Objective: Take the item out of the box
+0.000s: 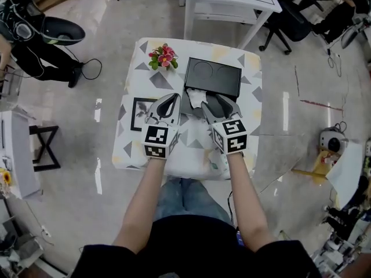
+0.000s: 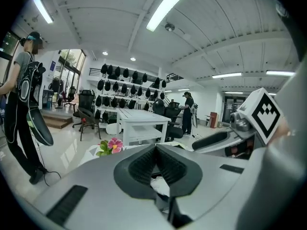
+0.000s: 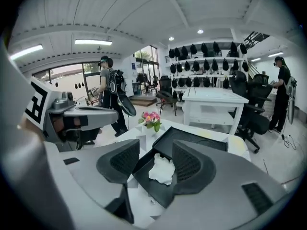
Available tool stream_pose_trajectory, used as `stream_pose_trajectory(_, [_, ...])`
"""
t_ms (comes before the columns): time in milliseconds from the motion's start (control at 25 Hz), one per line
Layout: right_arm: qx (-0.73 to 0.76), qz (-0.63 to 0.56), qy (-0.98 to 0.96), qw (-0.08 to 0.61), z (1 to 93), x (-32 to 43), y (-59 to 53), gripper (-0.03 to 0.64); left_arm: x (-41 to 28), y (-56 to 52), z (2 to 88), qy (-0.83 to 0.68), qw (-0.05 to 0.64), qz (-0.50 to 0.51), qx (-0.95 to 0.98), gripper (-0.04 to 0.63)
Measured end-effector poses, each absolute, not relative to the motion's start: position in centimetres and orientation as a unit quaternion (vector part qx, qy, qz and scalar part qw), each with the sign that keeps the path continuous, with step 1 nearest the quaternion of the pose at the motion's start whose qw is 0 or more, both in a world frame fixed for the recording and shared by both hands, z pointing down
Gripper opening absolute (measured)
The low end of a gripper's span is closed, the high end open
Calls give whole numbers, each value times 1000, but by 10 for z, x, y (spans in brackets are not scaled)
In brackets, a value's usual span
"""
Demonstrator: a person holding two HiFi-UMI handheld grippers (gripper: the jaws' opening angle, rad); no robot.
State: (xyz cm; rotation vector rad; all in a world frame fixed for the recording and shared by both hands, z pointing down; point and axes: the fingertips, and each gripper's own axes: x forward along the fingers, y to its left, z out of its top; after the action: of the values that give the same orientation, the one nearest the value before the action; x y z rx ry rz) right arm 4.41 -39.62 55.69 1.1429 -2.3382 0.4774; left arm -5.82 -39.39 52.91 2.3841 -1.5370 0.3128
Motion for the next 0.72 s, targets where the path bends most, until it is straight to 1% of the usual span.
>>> stream_pose_trajectory(360, [384, 248, -818, 350, 663, 23, -417, 198, -67, -420, 581, -535, 173, 122, 818, 20])
stream_pose_trajectory(720, [374, 259, -770, 447, 728, 23, -431, 198, -73, -426, 610, -537, 189, 128, 812, 20])
